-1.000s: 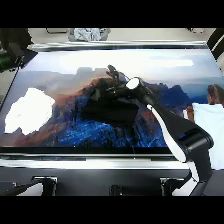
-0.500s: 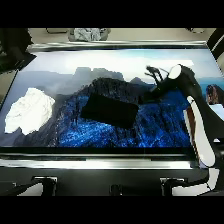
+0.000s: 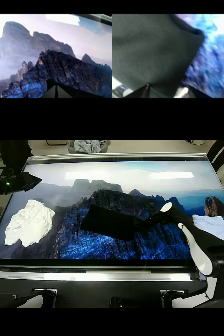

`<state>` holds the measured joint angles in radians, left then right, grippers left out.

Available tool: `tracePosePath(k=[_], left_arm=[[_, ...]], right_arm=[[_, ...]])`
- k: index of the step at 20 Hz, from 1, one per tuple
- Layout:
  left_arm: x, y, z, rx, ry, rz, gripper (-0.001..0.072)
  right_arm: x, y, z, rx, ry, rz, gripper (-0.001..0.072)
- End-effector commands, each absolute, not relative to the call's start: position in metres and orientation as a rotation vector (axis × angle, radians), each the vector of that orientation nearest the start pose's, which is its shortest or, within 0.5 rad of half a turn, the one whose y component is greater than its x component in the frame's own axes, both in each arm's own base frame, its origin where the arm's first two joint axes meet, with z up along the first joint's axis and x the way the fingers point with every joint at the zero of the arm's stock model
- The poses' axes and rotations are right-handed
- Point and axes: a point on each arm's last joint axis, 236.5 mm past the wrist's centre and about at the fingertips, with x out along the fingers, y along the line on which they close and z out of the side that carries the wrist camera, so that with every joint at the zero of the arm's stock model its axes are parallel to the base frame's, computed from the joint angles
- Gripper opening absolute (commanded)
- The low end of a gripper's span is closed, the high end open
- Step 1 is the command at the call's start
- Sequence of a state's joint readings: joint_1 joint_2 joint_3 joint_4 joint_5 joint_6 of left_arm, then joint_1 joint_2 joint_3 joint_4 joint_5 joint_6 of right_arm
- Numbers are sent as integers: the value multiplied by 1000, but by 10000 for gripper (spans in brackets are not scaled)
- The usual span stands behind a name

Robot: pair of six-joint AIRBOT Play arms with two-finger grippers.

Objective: Fold the shirts.

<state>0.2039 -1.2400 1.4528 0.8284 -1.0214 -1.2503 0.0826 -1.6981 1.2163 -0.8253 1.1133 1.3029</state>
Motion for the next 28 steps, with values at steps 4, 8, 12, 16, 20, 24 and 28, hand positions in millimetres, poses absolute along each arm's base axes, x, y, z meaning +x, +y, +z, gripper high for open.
tracePosePath(k=[4,8,12,16,20,24,28], left_arm=[[468,-42,207,-377,648,-358,27],[468,-42,207,-377,648,-358,26],[468,-42,206,-378,649,-358,27],[468,-42,206,-380,651,-358,27],[466,-43,204,-381,662,-363,27],[465,-44,199,-384,677,-366,27],[459,-47,184,-395,720,-373,27]], right_arm=[[435,193,-60,482,1263,563,30],[461,138,34,397,1082,559,30],[457,20,121,443,971,388,30],[420,-93,178,507,870,179,31],[373,-165,197,567,829,17,32],[340,-214,202,630,784,-107,32],[306,-227,204,654,801,-136,32]])
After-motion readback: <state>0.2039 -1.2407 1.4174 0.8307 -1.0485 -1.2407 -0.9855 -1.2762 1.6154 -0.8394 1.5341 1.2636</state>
